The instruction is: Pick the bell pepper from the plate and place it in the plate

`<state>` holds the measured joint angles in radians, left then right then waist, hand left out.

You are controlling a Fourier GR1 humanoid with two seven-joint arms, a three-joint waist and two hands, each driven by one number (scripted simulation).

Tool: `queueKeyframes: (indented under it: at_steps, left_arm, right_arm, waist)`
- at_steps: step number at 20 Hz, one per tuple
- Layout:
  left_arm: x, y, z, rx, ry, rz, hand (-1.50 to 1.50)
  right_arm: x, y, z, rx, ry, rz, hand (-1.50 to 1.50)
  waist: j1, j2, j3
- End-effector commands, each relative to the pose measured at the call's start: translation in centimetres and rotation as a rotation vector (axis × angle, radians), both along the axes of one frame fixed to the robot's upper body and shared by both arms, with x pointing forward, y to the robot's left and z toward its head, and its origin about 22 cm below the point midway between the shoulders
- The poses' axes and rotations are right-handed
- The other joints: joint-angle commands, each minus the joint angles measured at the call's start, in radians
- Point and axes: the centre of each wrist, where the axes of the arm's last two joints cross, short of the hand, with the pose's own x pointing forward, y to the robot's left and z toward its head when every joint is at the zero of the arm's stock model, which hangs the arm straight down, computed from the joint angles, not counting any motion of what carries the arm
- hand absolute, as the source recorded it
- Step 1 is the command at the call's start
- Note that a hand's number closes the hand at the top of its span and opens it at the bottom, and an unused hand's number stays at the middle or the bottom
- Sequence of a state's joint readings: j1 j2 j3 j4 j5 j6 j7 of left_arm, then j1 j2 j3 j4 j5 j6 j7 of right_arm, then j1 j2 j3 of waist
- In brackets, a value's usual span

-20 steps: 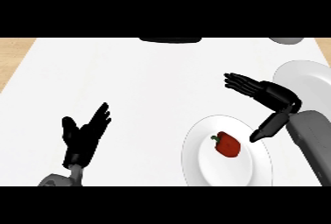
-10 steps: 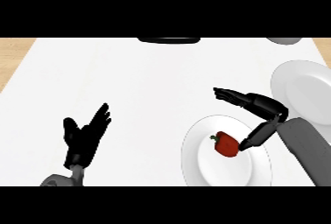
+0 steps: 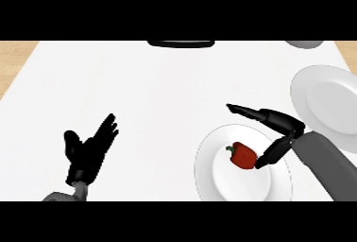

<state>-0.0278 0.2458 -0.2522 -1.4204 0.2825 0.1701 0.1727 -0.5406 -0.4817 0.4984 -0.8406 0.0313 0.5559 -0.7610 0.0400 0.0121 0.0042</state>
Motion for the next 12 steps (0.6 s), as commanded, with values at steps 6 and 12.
queueKeyframes:
  at_steps: [6,12]
  left_arm:
    - [0.4,-1.0,-0.4,0.000,0.012,0.005,0.00]
    - [0.3,-0.8,-0.2,0.006,0.023,0.033,0.00]
  right_arm:
    - [-0.6,2.2,-3.2,0.100,0.070,0.204,-1.50]
    - [-0.5,3.1,-3.7,0.070,0.027,0.244,-1.50]
  waist:
    - [-0.009,0.000,-0.002]
    - [-0.016,-0.005,-0.003]
